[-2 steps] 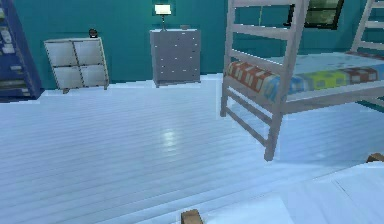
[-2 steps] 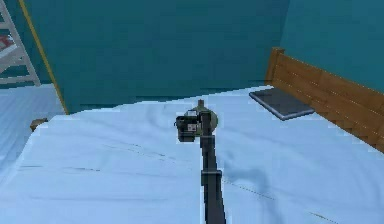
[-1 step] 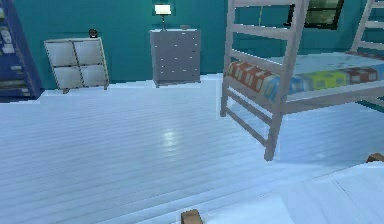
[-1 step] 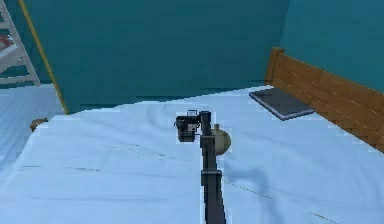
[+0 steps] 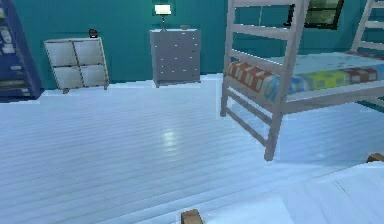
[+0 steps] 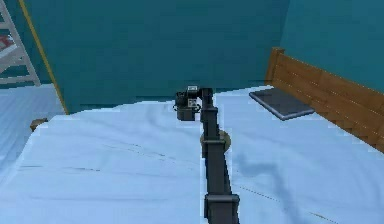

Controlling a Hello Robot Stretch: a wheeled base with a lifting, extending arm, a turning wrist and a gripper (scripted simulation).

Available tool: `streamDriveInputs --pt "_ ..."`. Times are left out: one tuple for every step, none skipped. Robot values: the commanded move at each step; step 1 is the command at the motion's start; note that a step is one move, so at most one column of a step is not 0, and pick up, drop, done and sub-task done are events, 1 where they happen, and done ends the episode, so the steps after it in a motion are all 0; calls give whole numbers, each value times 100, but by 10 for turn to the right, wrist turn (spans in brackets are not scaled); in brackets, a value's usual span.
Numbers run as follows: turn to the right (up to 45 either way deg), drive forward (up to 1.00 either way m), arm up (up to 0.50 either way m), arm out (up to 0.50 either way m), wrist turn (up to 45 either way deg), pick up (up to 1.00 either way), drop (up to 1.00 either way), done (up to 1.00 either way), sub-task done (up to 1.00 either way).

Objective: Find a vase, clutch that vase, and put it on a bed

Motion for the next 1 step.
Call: streamDriveInputs --pt "0 0 0 -8 0 0 0 0 0"
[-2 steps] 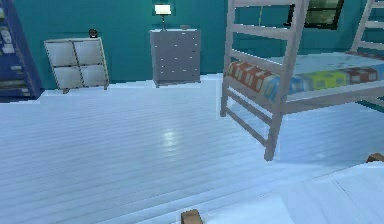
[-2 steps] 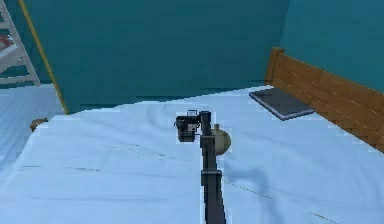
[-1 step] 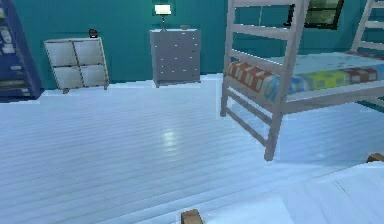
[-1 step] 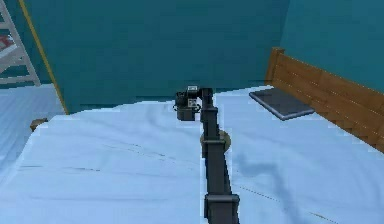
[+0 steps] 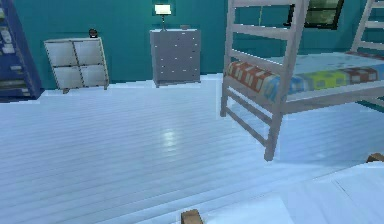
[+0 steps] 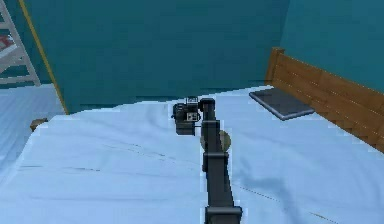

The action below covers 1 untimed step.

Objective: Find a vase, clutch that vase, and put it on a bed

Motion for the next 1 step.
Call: streamDriveInputs --pt "0 0 0 0 0 0 0 100 0"
